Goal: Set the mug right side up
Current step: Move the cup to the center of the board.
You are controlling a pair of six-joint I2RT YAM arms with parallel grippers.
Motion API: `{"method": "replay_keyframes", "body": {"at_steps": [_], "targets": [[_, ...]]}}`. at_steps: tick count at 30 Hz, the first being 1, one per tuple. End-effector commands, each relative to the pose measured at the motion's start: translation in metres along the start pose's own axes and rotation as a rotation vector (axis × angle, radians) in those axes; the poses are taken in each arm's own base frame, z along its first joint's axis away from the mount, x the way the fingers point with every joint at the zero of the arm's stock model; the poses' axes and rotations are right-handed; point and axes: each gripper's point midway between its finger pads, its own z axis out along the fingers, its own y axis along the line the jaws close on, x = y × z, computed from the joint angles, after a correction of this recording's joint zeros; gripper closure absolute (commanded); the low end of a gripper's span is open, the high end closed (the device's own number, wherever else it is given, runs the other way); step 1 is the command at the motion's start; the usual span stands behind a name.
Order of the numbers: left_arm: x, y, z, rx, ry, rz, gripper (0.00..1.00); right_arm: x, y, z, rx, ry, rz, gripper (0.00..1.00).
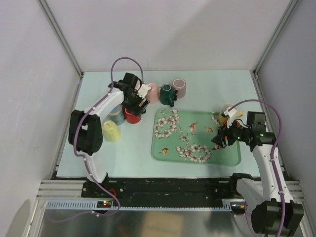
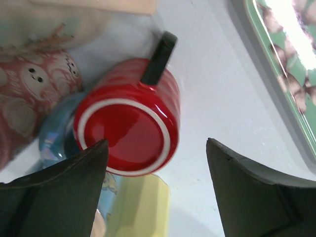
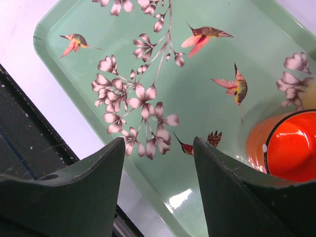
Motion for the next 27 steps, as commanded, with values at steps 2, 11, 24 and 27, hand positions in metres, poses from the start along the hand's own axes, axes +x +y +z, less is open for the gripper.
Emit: {"method": "replay_keyframes", "body": {"at_steps": [2, 11, 24, 27], "targets": [[0.028, -0.035, -0.006, 0.089, 0.026, -0.020, 0.17, -0.009, 0.001, 0.006, -0.022, -0.016, -0.025, 0.37], [0.055, -0.071, -0.004, 0.110, 0.028, 0.058, 0.23, -0.013, 0.005, 0.012, -0.046, -0.012, -0.042, 0.37], [0.040, -0.090, -0.040, 0.078, -0.086, 0.080, 0.23, -0.009, 0.005, 0.009, -0.035, -0.013, -0.032, 0.37], [0.022, -0.059, -0.049, -0.080, -0.106, -0.001, 0.16, -0.009, 0.004, 0.009, -0.032, -0.014, -0.027, 0.37]]}}
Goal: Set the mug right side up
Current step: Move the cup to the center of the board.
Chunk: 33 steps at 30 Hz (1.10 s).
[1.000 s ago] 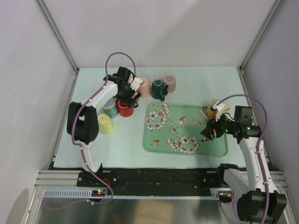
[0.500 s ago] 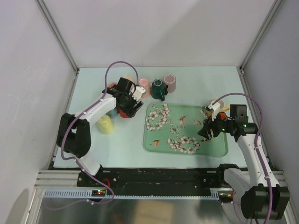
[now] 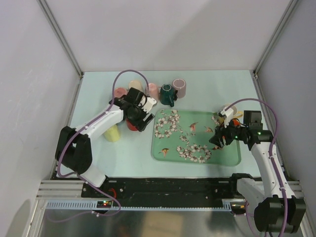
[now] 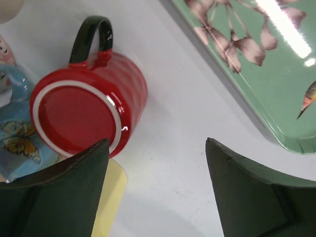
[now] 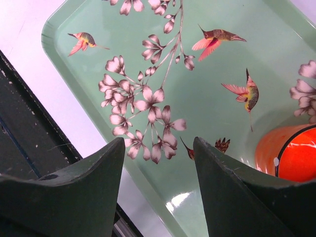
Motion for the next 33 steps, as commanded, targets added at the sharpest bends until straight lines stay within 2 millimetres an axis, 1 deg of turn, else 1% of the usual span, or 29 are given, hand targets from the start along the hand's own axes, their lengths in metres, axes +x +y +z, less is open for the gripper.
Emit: {"method": "replay_keyframes", "body": {"at_steps": [1, 3, 6, 8, 10, 17, 24, 33], "targets": [[-0.022, 0.031, -0.027, -0.176, -0.041, -0.114, 0.14, -0.008, -0.003, -0.003, 0.020, -0.033, -0.020, 0.37], [-0.029, 0.047, -0.030, -0.237, -0.050, -0.168, 0.12, -0.009, -0.004, -0.003, 0.021, -0.036, -0.019, 0.37], [-0.034, 0.063, -0.025, -0.283, -0.040, -0.229, 0.09, -0.010, -0.004, -0.003, 0.026, -0.038, -0.019, 0.37], [-0.035, 0.068, -0.019, -0.287, -0.029, -0.253, 0.05, -0.009, -0.004, -0.004, 0.029, -0.039, -0.016, 0.37], [-0.037, 0.069, -0.010, -0.267, -0.017, -0.266, 0.04, -0.008, -0.005, -0.006, 0.034, -0.038, -0.010, 0.37], [-0.035, 0.066, 0.012, -0.211, 0.023, -0.275, 0.05, -0.005, -0.004, -0.009, 0.044, -0.043, 0.007, 0.37], [-0.022, 0.063, 0.021, -0.193, 0.065, -0.228, 0.12, -0.006, -0.006, -0.008, 0.044, -0.050, 0.020, 0.37], [-0.001, 0.033, 0.025, -0.058, 0.084, -0.167, 0.25, -0.007, -0.006, -0.003, 0.029, -0.048, 0.020, 0.37]]}}
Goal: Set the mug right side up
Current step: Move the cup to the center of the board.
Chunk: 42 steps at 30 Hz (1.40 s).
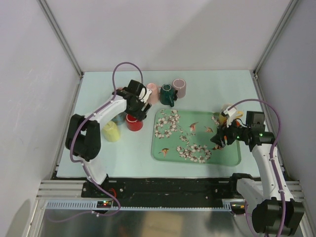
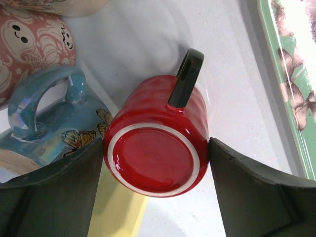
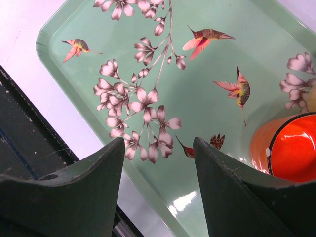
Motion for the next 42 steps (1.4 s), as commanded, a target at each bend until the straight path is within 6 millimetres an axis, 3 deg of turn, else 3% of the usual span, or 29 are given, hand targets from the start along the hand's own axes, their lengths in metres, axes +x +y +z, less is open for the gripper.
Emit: {"method": "replay_keyframes", "body": {"at_steps": [1, 6, 14, 19, 25, 30, 36, 39, 42], "targets": [[0.021, -0.026, -0.004, 0.132, 0.024, 0.058, 0.26, -0.007, 0.001, 0.004, -0.019, -0.025, -0.013, 0.37], [0.038, -0.046, -0.012, 0.220, 0.017, 0.130, 0.28, -0.008, 0.006, 0.008, -0.045, -0.018, -0.020, 0.37], [0.071, -0.094, -0.036, 0.345, -0.004, 0.208, 0.26, -0.006, 0.024, 0.021, -0.131, 0.010, -0.068, 0.36], [0.072, -0.110, -0.049, 0.360, -0.043, 0.221, 0.20, -0.007, 0.036, 0.031, -0.186, 0.040, -0.122, 0.36], [0.050, -0.089, -0.082, 0.259, -0.160, 0.263, 0.12, 0.002, 0.057, 0.047, -0.285, 0.139, -0.306, 0.37], [0.029, -0.066, -0.133, 0.184, -0.322, 0.274, 0.02, -0.003, 0.080, 0.068, -0.374, 0.188, -0.493, 0.37], [0.021, -0.031, -0.179, 0.062, -0.434, 0.169, 0.00, -0.033, 0.110, 0.111, -0.460, 0.184, -0.593, 0.37], [0.025, -0.018, -0.194, 0.043, -0.462, 0.092, 0.00, -0.055, 0.127, 0.137, -0.491, 0.157, -0.633, 0.38], [0.034, -0.017, -0.198, 0.064, -0.478, 0.087, 0.00, -0.075, 0.137, 0.166, -0.503, 0.139, -0.640, 0.38]]}}
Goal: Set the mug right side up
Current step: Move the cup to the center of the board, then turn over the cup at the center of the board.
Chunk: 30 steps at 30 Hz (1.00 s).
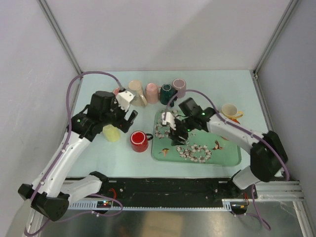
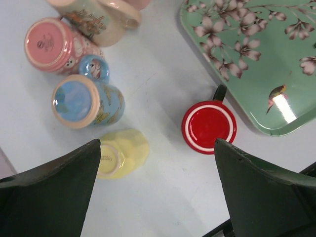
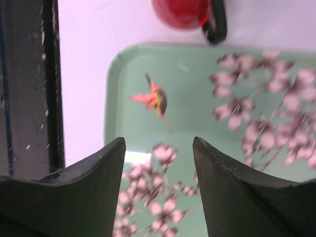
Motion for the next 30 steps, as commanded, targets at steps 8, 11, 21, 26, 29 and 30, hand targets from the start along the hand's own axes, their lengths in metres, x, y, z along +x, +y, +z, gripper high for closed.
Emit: {"method": "replay_keyframes", "body": {"at_steps": [8, 11, 21, 26, 29, 30], "targets": [[0.027, 0.013, -0.028, -0.022, -0.034, -0.198, 0.00, -0.082, -0.050, 0.072, -0.057, -0.057, -0.128, 0.43], [0.031, 0.017, -0.035, -0.034, -0.055, -0.226, 0.02, -0.082, -0.052, 0.095, -0.089, -0.027, -0.173, 0.43], [0.039, 0.020, -0.046, -0.041, -0.094, -0.327, 0.05, -0.058, -0.060, 0.136, -0.151, 0.090, -0.276, 0.48], [0.037, 0.018, -0.047, -0.015, -0.111, -0.353, 0.08, -0.039, -0.045, 0.150, -0.193, 0.139, -0.291, 0.60], [0.036, 0.018, -0.048, -0.011, -0.117, -0.354, 0.09, -0.033, -0.039, 0.155, -0.200, 0.156, -0.295, 0.68], [0.036, 0.017, -0.048, -0.009, -0.119, -0.352, 0.09, -0.034, -0.039, 0.156, -0.198, 0.157, -0.290, 0.74]]}}
